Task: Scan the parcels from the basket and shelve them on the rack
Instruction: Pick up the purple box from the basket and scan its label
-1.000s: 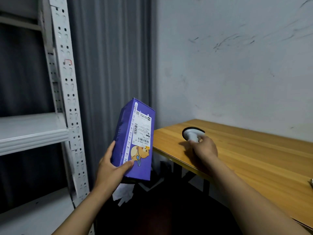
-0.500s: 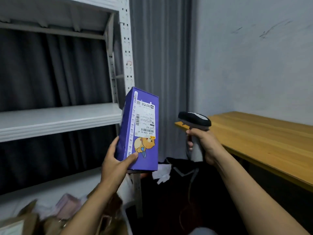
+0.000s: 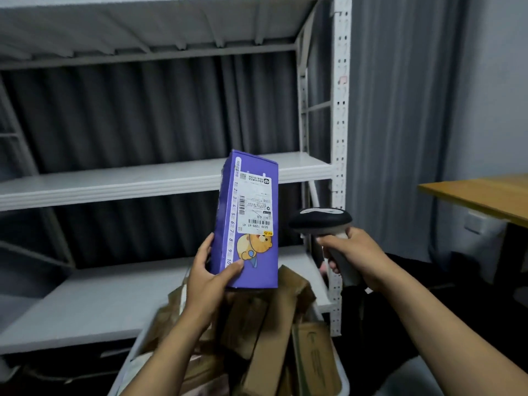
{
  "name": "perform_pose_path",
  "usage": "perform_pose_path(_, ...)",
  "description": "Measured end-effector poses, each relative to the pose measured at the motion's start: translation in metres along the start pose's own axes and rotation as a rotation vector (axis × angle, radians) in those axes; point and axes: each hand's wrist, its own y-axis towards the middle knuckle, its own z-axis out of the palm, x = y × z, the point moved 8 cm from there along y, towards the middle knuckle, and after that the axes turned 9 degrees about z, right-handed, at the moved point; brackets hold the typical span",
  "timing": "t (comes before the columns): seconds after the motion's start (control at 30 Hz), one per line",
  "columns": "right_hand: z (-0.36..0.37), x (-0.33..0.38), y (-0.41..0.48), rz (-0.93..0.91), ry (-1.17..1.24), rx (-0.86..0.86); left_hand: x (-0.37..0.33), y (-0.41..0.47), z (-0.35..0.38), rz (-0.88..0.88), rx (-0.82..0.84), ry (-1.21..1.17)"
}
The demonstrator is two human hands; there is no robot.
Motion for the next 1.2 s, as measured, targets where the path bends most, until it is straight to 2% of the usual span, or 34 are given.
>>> perform_pose_path(0.2,0.024,0.008,0.003,0.025,-0.074,0.03,0.015,-0.001,-0.044,0.05,-0.055,0.188)
perform_pose_path(0.3,0.029,0.016,0.003,-0.042,-0.162,0.02,0.024,0.003,-0.057,0.067,-0.055,0.258)
perform_pose_path(0.43,0.032,0.028,0.003,-0.158,-0.395,-0.043,0.032,0.006,-0.065,0.012,0.014,0.226)
perform_pose_path(0.6,0.036,0.029,0.006,-0.201,-0.569,-0.054,0.041,0.016,-0.077,-0.063,0.142,0.285)
perform_pose_path(0.73,0.032,0.025,0.01,-0.198,-0.551,-0.076,0.042,0.021,-0.081,-0.092,0.214,0.339)
perform_pose_path(1.2,0.019,0.02,0.017,-0.168,-0.525,-0.11,0.037,0.018,-0.068,-0.11,0.298,0.318)
